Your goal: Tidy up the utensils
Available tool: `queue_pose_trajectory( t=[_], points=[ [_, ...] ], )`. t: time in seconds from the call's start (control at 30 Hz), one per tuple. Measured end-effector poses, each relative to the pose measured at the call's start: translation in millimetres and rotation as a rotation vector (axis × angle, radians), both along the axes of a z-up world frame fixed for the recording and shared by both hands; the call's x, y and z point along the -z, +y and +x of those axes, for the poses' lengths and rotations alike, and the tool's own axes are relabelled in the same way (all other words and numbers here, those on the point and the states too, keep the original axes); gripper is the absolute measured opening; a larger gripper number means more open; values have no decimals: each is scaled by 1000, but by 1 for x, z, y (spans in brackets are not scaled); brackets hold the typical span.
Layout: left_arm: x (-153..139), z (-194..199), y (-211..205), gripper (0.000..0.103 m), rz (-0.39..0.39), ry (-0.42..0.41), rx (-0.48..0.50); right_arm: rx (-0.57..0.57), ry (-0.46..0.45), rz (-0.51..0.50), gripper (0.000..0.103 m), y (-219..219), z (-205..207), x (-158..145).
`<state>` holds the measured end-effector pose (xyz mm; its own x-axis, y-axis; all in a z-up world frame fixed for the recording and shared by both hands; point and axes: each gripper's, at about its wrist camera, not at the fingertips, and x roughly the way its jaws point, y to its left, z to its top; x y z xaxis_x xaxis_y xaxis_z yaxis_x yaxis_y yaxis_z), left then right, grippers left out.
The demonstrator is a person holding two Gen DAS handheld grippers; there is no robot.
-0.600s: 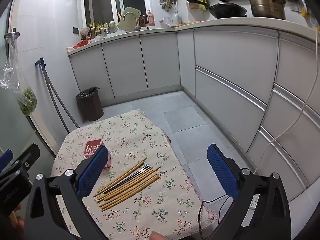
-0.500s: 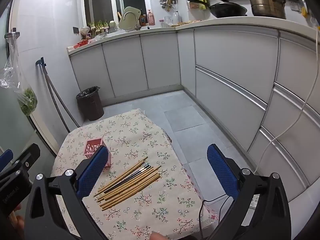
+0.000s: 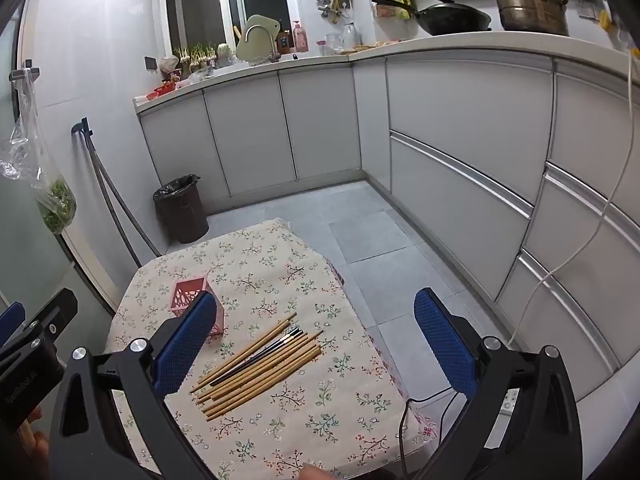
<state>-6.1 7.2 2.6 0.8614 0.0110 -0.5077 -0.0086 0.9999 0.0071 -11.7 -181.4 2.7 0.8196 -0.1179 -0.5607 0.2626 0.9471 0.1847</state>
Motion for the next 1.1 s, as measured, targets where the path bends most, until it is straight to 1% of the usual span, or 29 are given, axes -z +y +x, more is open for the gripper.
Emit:
queue_pose_trajectory(
  t=[1.1],
  points=[
    [1,1,2,96,-11,10,-16,-14,17,19,96,2,-1,2]
  ],
)
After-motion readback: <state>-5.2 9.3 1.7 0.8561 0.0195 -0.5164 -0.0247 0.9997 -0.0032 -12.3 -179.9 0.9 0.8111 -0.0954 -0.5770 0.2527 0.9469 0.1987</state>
